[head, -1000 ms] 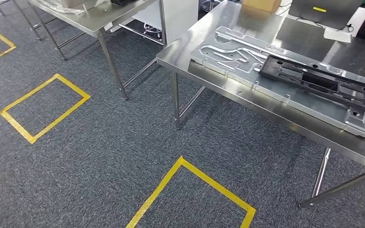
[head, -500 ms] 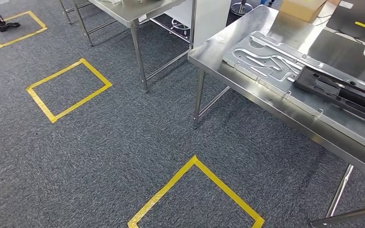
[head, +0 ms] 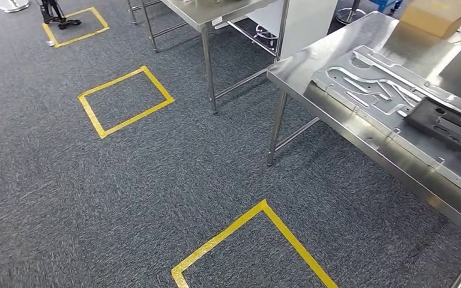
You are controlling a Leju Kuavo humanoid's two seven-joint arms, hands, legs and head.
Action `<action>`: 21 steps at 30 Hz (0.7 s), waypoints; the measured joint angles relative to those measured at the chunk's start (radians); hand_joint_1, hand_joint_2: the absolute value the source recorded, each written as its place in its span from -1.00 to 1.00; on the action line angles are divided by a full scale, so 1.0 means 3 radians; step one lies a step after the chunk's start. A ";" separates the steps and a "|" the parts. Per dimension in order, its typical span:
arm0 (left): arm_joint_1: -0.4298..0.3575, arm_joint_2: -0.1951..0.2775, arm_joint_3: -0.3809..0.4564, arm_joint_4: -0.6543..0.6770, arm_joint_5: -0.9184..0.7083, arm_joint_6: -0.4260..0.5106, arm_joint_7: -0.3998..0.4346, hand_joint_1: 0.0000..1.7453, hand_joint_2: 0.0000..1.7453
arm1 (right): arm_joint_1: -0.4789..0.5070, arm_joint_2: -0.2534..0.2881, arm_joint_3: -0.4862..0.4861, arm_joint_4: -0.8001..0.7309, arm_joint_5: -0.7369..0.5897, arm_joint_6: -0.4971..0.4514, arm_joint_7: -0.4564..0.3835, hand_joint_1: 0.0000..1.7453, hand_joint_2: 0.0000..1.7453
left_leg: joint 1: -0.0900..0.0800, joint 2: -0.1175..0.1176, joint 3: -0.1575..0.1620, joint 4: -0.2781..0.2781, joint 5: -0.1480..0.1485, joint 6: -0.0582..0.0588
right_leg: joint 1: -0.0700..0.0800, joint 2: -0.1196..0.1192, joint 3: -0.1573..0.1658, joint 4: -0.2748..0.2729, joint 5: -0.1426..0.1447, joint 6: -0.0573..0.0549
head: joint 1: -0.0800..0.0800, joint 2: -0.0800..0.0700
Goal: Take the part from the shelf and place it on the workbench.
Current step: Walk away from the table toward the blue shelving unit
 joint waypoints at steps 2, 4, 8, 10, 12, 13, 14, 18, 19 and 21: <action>0.0007 0.0002 -0.0002 0.0000 0.0001 -0.0001 0.0004 -1.00 -1.00 | -0.0015 -0.0018 -0.0006 0.0016 0.0022 0.0011 -0.0034 -1.00 -1.00 | 0.0001 0.0039 0.0177 -0.0304 0.0181 0.0007 | 0.0001 -0.0072 0.0011 0.0001 -0.0007 0.0009 | 0.0000 0.0000; 0.0001 0.0005 -0.0008 0.0000 0.0001 -0.0005 0.0007 -1.00 -1.00 | -0.0028 -0.0029 -0.0016 0.0030 0.0038 0.0019 -0.0057 -1.00 -1.00 | -0.0015 0.0149 0.0422 -0.0768 0.0335 0.0034 | 0.0011 -0.0131 0.0027 0.0004 -0.0020 0.0033 | 0.0000 0.0000; 0.0003 0.0006 -0.0023 0.0000 0.0000 -0.0015 0.0008 -1.00 -1.00 | -0.0067 -0.0048 -0.0040 0.0052 0.0070 0.0029 -0.0066 -1.00 -1.00 | -0.0043 0.0140 0.0495 -0.0961 0.0378 0.0105 | 0.0028 -0.0215 0.0040 0.0007 -0.0034 0.0105 | 0.0008 0.0000; 0.0010 0.0005 -0.0023 0.0000 0.0012 -0.0029 0.0011 -1.00 -1.00 | -0.0082 -0.0056 -0.0046 0.0059 0.0087 0.0040 -0.0059 -1.00 -1.00 | -0.0028 0.0089 0.0495 -0.0986 0.0404 0.0147 | 0.0019 -0.0102 0.0007 0.0099 -0.0116 0.0140 | 0.0011 0.0001; 0.0001 0.0005 -0.0023 0.0000 0.0042 -0.0050 0.0016 -1.00 -1.00 | -0.0082 -0.0064 -0.0052 0.0067 0.0117 0.0062 -0.0038 -1.00 -1.00 | -0.0022 0.0036 0.0487 -0.0999 0.0426 0.0179 | 0.0008 0.0067 -0.0157 0.0454 -0.0327 0.0157 | 0.0018 0.0000; -0.0005 0.0006 -0.0023 0.0000 0.0060 -0.0058 0.0022 -1.00 -1.00 | -0.0083 -0.0066 -0.0054 0.0072 0.0135 0.0071 -0.0023 -1.00 -1.00 | -0.0026 0.0004 0.0477 -0.0998 0.0431 0.0188 | 0.0006 0.0105 -0.0276 0.0694 -0.0435 0.0157 | 0.0019 0.0000; -0.0007 0.0008 -0.0023 0.0000 0.0075 -0.0062 0.0029 -1.00 -1.00 | -0.0083 -0.0068 -0.0054 0.0075 0.0151 0.0078 -0.0010 -1.00 -1.00 | -0.0029 -0.0033 0.0470 -0.0997 0.0435 0.0191 | 0.0005 0.0118 -0.0377 0.0891 -0.0496 0.0157 | 0.0020 0.0000; -0.0003 0.0009 -0.0023 0.0001 0.0084 -0.0063 0.0097 -1.00 -1.00 | -0.0090 -0.0074 -0.0055 0.0081 0.0190 0.0081 0.0023 -1.00 -1.00 | -0.0030 -0.0201 0.0467 -0.0974 0.0436 0.0182 | -0.0003 0.0211 -0.0242 0.0525 -0.0156 0.0132 | 0.0020 0.0000; -0.0006 0.0007 -0.0025 0.0002 0.0069 -0.0060 0.0121 -1.00 -1.00 | -0.0090 -0.0075 -0.0056 0.0081 0.0192 0.0081 0.0024 -1.00 -1.00 | -0.0034 -0.0240 0.0460 -0.0960 0.0433 0.0170 | -0.0007 0.0284 -0.0147 0.0302 -0.0063 0.0123 | 0.0019 0.0000; -0.0010 0.0003 -0.0040 0.0004 0.0031 -0.0048 0.0163 -1.00 -1.00 | -0.0101 -0.0077 -0.0059 0.0082 0.0192 0.0081 0.0018 -1.00 -1.00 | -0.0035 -0.0304 0.0435 -0.0944 0.0435 0.0131 | -0.0004 0.0378 -0.0060 0.0075 -0.0001 0.0106 | 0.0017 0.0000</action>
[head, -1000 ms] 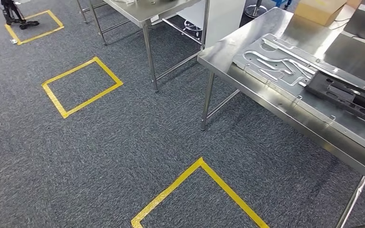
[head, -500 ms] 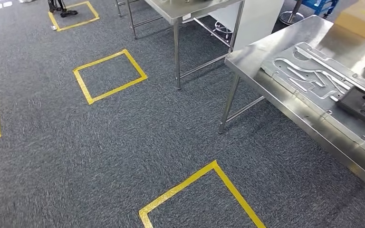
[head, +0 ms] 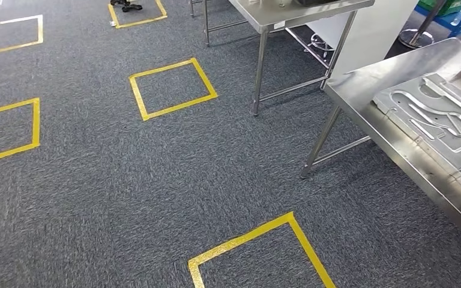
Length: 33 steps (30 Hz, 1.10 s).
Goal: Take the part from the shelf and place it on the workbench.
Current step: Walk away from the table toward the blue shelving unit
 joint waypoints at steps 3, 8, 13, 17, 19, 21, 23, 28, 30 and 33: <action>0.0012 0.0003 -0.0028 0.0001 -0.0040 0.0030 0.0037 -1.00 -1.00 | -0.0028 0.0006 -0.0013 -0.0004 -0.0003 0.0013 -0.0012 -1.00 -1.00 | 0.0006 -0.0045 -0.0034 0.0006 0.0004 -0.0067 | 0.0002 -0.0088 0.0013 -0.0039 0.0016 -0.0052 | -0.0001 0.0000; 0.0002 0.0007 -0.0070 0.0003 -0.0064 0.0051 -0.0011 -1.00 -1.00 | -0.0029 0.0025 -0.0084 -0.0012 -0.0005 0.0055 0.0017 -1.00 -1.00 | 0.0027 0.0275 -0.0417 0.0832 -0.0433 -0.0132 | 0.0010 -0.0322 0.0032 -0.0088 0.0033 -0.0125 | -0.0024 0.0000; 0.0009 0.0014 -0.0110 0.0003 -0.0070 0.0063 -0.0046 -1.00 -1.00 | -0.0047 0.0036 -0.0139 -0.0010 0.0004 0.0046 0.0045 -1.00 -1.00 | 0.0051 0.0453 -0.0106 0.0299 -0.0114 -0.0155 | 0.0013 -0.0508 0.0073 -0.0074 -0.0012 -0.0078 | -0.0026 0.0000; 0.0011 0.0014 -0.0118 0.0003 -0.0072 0.0061 -0.0052 -1.00 -1.00 | -0.0073 0.0037 -0.0168 -0.0008 0.0011 0.0036 0.0044 -1.00 -1.00 | 0.0019 0.0487 0.0030 0.0002 -0.0043 -0.0070 | 0.0030 -0.0615 0.0101 -0.0064 -0.0046 0.0000 | -0.0006 0.0000; 0.0023 0.0013 -0.0119 0.0003 -0.0077 0.0059 -0.0054 -1.00 -1.00 | -0.0090 0.0037 -0.0173 -0.0008 0.0014 0.0020 0.0029 -1.00 -1.00 | 0.0021 0.0430 0.0029 -0.0018 -0.0028 -0.0022 | 0.0010 -0.0529 0.0090 -0.0010 -0.0099 0.0040 | -0.0003 0.0000; 0.0017 0.0011 -0.0122 0.0003 -0.0084 0.0060 -0.0057 -1.00 -1.00 | -0.0088 0.0037 -0.0185 -0.0008 0.0016 0.0002 0.0011 -1.00 -1.00 | 0.0028 0.0371 0.0031 -0.0037 -0.0009 0.0017 | -0.0004 -0.0346 -0.0037 0.0263 -0.0274 0.0062 | -0.0001 0.0000; 0.0005 0.0010 -0.0126 0.0003 -0.0087 0.0065 -0.0064 -1.00 -1.00 | -0.0074 0.0037 -0.0202 -0.0010 0.0019 -0.0002 -0.0003 -1.00 -1.00 | 0.0021 0.0301 0.0023 -0.0038 -0.0006 0.0034 | 0.0000 -0.0263 -0.0269 0.0708 -0.0468 0.0059 | 0.0000 0.0000; -0.0001 -0.0014 -0.0131 0.0004 -0.0003 0.0142 -0.0085 -1.00 -1.00 | -0.0022 0.0035 -0.0262 -0.0098 0.0049 0.0091 -0.0011 -1.00 -1.00 | 0.0006 0.0080 0.0047 -0.0036 -0.0010 0.0038 | 0.0024 -0.0131 -0.0177 0.0345 -0.0068 -0.0030 | -0.0002 0.0000; -0.0014 -0.0043 -0.0117 0.0004 0.0073 0.0244 -0.0080 -1.00 -1.00 | -0.0008 0.0033 -0.0299 -0.0153 0.0035 0.0131 -0.0003 -1.00 -1.00 | 0.0013 0.0008 0.0034 -0.0033 -0.0008 0.0015 | 0.0036 -0.0012 -0.0048 0.0015 0.0059 -0.0076 | 0.0000 0.0000; 0.0000 -0.0084 -0.0106 -0.0002 0.0069 0.0376 -0.0110 -1.00 -1.00 | -0.0018 0.0045 -0.0373 -0.0216 -0.0017 0.0160 0.0012 -1.00 -1.00 | 0.0033 -0.0063 0.0010 -0.0047 0.0008 -0.0040 | 0.0035 -0.0052 -0.0008 -0.0094 0.0073 -0.0091 | 0.0005 0.0000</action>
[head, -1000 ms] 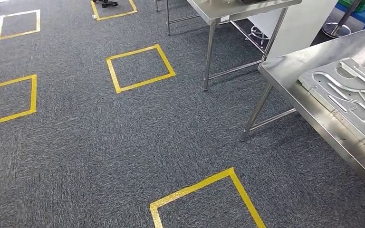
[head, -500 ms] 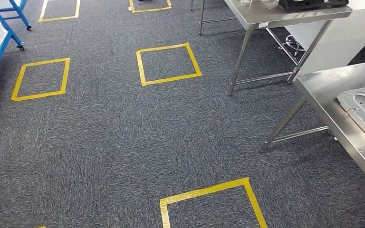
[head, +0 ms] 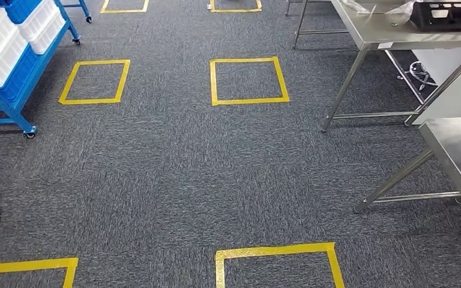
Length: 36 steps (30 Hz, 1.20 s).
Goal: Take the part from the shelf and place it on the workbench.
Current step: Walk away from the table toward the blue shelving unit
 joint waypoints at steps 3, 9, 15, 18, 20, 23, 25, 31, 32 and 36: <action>0.0013 -0.0040 0.0000 -0.0010 -0.0010 0.0057 -0.0021 -1.00 -1.00 | 0.0002 0.0018 -0.0060 -0.0035 -0.0016 0.0006 0.0005 -1.00 -1.00 | -0.0014 0.0204 -0.0124 0.0264 -0.0155 -0.0035 | -0.0026 -0.0132 0.0084 -0.0127 0.0040 -0.0024 | -0.0010 0.0000; 0.0011 -0.0095 -0.0003 -0.0012 -0.0037 0.0045 -0.0016 -1.00 -1.00 | -0.0013 0.0018 -0.0141 -0.0046 0.0011 -0.0041 -0.0001 -1.00 -1.00 | 0.0096 0.0411 -0.0332 0.0661 -0.0204 -0.0155 | -0.0051 -0.0393 0.0136 -0.0100 -0.0031 0.0030 | -0.0015 0.0000; 0.0019 -0.0188 -0.0017 -0.0039 -0.0102 0.0085 -0.0012 -1.00 -1.00 | -0.0064 -0.0010 -0.0191 -0.0030 0.0037 -0.0102 -0.0030 -1.00 -1.00 | 0.0072 0.0505 -0.0066 0.0136 -0.0046 -0.0075 | -0.0080 -0.0517 0.0154 0.0026 -0.0156 0.0178 | 0.0021 0.0000; 0.0022 -0.0166 -0.0017 -0.0086 -0.0080 -0.0022 0.0000 -1.00 -1.00 | -0.0079 -0.0027 -0.0195 0.0012 0.0104 -0.0114 -0.0032 -1.00 -1.00 | 0.0052 0.0421 -0.0067 0.0123 -0.0035 0.0001 | -0.0107 -0.0364 0.0063 0.0265 -0.0344 0.0188 | 0.0032 0.0001; 0.0016 -0.0124 -0.0017 -0.0104 -0.0060 -0.0082 0.0010 -1.00 -1.00 | -0.0073 -0.0043 -0.0196 0.0054 0.0155 -0.0120 -0.0037 -1.00 -1.00 | 0.0028 0.0359 -0.0074 0.0121 -0.0031 0.0031 | -0.0089 -0.0243 -0.0168 0.0722 -0.0561 0.0154 | 0.0039 0.0000; 0.0022 -0.0057 -0.0017 -0.0107 -0.0051 -0.0108 0.0021 -1.00 -1.00 | -0.0068 -0.0066 -0.0196 0.0116 0.0209 -0.0141 -0.0050 -1.00 -1.00 | -0.0018 0.0233 -0.0070 0.0122 -0.0029 0.0051 | -0.0032 -0.0197 -0.0374 0.1013 -0.0537 0.0073 | 0.0042 0.0000; 0.0025 -0.0034 -0.0016 -0.0107 -0.0053 -0.0111 0.0025 -1.00 -1.00 | -0.0066 -0.0081 -0.0196 0.0145 0.0224 -0.0156 -0.0065 -1.00 -1.00 | -0.0031 0.0142 -0.0056 0.0121 -0.0029 0.0054 | 0.0019 -0.0118 -0.0237 0.0628 -0.0259 0.0000 | 0.0042 0.0000; 0.0044 0.0020 -0.0016 -0.0106 -0.0064 -0.0096 0.0029 -1.00 -1.00 | -0.0086 -0.0112 -0.0190 0.0212 0.0265 -0.0177 -0.0100 -1.00 -1.00 | -0.0028 -0.0028 -0.0085 0.0103 -0.0005 -0.0008 | 0.0056 -0.0009 -0.0022 0.0070 -0.0038 -0.0068 | 0.0046 0.0000; 0.0050 0.0034 -0.0017 -0.0105 -0.0064 -0.0092 0.0027 -1.00 -1.00 | -0.0087 -0.0114 -0.0190 0.0225 0.0274 -0.0178 -0.0101 -1.00 -1.00 | -0.0036 0.0029 -0.0106 0.0148 -0.0040 -0.0021 | 0.0046 -0.0051 -0.0004 0.0033 -0.0021 -0.0071 | 0.0043 0.0000; 0.0039 0.0105 -0.0017 -0.0101 -0.0065 -0.0085 0.0022 -1.00 -1.00 | -0.0066 -0.0124 -0.0188 0.0277 0.0329 -0.0179 -0.0106 -1.00 -1.00 | -0.0032 0.0329 -0.0409 0.0835 -0.0429 -0.0073 | 0.0038 -0.0248 0.0021 -0.0026 0.0001 -0.0087 | 0.0026 0.0000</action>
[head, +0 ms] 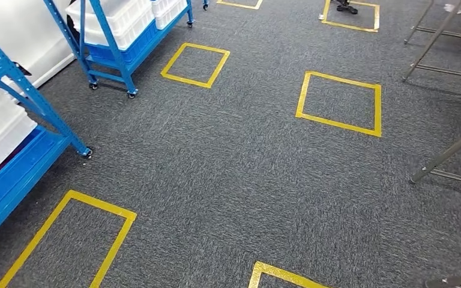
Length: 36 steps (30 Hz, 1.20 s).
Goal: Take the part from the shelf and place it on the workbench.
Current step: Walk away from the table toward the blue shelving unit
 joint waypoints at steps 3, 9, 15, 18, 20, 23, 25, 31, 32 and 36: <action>0.0013 0.0053 0.0001 0.0010 -0.0009 0.0003 0.0000 -1.00 -1.00 | -0.0003 -0.0013 0.0011 0.0033 0.0044 0.0000 -0.0023 -1.00 -1.00 | 0.0026 0.0055 0.0061 -0.0033 0.0081 -0.0039 | -0.0010 -0.0128 -0.0002 0.0017 -0.0016 0.0016 | -0.0001 0.0000; 0.0020 0.0157 0.0001 0.0031 -0.0025 0.0003 -0.0004 -1.00 -1.00 | -0.0027 -0.0039 0.0072 0.0087 0.0142 0.0005 -0.0119 -1.00 -1.00 | 0.0003 0.0198 0.0474 -0.0800 0.0352 0.0049 | -0.0001 -0.0306 0.0019 0.0078 -0.0073 0.0110 | 0.0010 0.0000; 0.0014 0.0243 -0.0014 0.0066 -0.0081 0.0008 -0.0028 -1.00 -1.00 | -0.0032 -0.0085 0.0151 0.0148 0.0264 0.0005 -0.0243 -1.00 -1.00 | 0.0021 0.0025 0.0460 -0.0838 0.0412 0.0148 | -0.0050 0.0023 -0.0306 0.0818 -0.0514 0.0191 | 0.0018 0.0000; 0.0017 0.0289 -0.0021 0.0083 -0.0061 0.0009 -0.0057 -1.00 -1.00 | -0.0032 -0.0105 0.0172 0.0178 0.0293 0.0002 -0.0295 -1.00 -1.00 | 0.0020 -0.0095 0.0454 -0.0829 0.0418 0.0142 | -0.0067 0.0050 -0.0356 0.0913 -0.0429 0.0194 | 0.0018 0.0000; 0.0014 0.0312 -0.0020 0.0093 -0.0033 0.0007 -0.0076 -1.00 -1.00 | -0.0032 -0.0119 0.0185 0.0189 0.0299 -0.0006 -0.0334 -1.00 -1.00 | 0.0023 -0.0179 0.0456 -0.0823 0.0421 0.0123 | -0.0085 0.0149 -0.0151 0.0474 -0.0187 0.0183 | 0.0018 0.0000; -0.0001 0.0348 -0.0020 0.0106 0.0005 0.0002 -0.0100 -1.00 -1.00 | -0.0034 -0.0135 0.0198 0.0204 0.0305 -0.0026 -0.0400 -1.00 -1.00 | 0.0028 -0.0286 0.0423 -0.0811 0.0435 0.0062 | -0.0082 0.0288 -0.0002 0.0115 -0.0080 0.0163 | 0.0014 0.0000; 0.0003 0.0372 -0.0020 0.0118 0.0025 0.0000 -0.0104 -1.00 -1.00 | -0.0040 -0.0145 0.0213 0.0212 0.0314 -0.0039 -0.0430 -1.00 -1.00 | 0.0041 -0.0339 0.0400 -0.0812 0.0446 0.0014 | -0.0071 0.0218 -0.0002 0.0095 -0.0065 0.0129 | 0.0014 0.0000; 0.0001 0.0426 -0.0017 0.0145 0.0065 -0.0003 -0.0101 -1.00 -1.00 | -0.0024 -0.0160 0.0239 0.0227 0.0352 -0.0059 -0.0450 -1.00 -1.00 | 0.0038 0.0019 -0.0001 0.0061 -0.0015 -0.0038 | -0.0046 -0.0046 0.0004 0.0046 -0.0040 0.0025 | -0.0007 0.0000; 0.0003 0.0430 -0.0014 0.0149 0.0072 -0.0003 -0.0099 -1.00 -1.00 | -0.0022 -0.0161 0.0240 0.0229 0.0355 -0.0060 -0.0450 -1.00 -1.00 | 0.0039 0.0029 -0.0030 0.0148 -0.0027 -0.0043 | -0.0041 -0.0092 0.0003 0.0048 -0.0043 0.0024 | -0.0007 0.0000; 0.0012 0.0456 0.0005 0.0161 0.0084 -0.0004 -0.0075 -1.00 -1.00 | -0.0022 -0.0162 0.0244 0.0233 0.0370 -0.0063 -0.0450 -1.00 -1.00 | 0.0027 0.0201 0.0378 -0.0551 0.0302 -0.0026 | -0.0028 -0.0245 0.0017 0.0073 -0.0070 0.0051 | -0.0008 0.0000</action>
